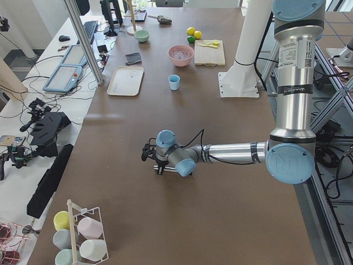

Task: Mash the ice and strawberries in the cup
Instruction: 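Lower the left gripper and grasp the metal pestle, then lift the pestle upright with the left gripper and carry it over the cup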

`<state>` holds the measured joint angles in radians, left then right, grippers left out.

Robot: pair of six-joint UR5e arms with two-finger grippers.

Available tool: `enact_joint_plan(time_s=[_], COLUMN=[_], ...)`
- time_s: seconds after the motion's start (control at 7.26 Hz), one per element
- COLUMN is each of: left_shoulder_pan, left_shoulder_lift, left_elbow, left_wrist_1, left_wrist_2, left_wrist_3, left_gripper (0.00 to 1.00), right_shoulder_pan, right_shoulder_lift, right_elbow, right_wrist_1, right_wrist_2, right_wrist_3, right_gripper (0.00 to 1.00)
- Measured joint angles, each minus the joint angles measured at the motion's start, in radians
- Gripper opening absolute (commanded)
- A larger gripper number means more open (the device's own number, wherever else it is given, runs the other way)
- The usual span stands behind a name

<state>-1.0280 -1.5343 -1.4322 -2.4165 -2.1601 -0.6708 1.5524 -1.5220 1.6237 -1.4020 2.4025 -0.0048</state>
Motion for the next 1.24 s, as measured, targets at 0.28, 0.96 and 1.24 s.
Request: enact_joint_plan(time_s=[0.28, 0.96, 1.24], left_shoulder_pan=[-0.025, -0.037, 0.014], left_shoulder_lift=[-0.056, -0.355, -0.464], left_elbow=[-0.032, -0.158, -0.252], left_wrist_1=[0.019, 0.039, 0.036], left_wrist_2=[-0.046, -0.002, 0.063], left_wrist_3=[0.002, -0.065, -0.122], left_gripper=[0.0, 0.0, 0.0], right_shoulder_pan=[0.002, 0.012, 0.013], right_shoulder_lift=[-0.012, -0.045, -0.053], right_elbow=[0.011, 0.038, 0.046], right_wrist_1=[0.0, -0.022, -0.037], right_wrist_2=[0.008, 0.022, 0.023], right_wrist_3=[0.0, -0.001, -0.001], right_gripper=[1.0, 1.0, 1.0])
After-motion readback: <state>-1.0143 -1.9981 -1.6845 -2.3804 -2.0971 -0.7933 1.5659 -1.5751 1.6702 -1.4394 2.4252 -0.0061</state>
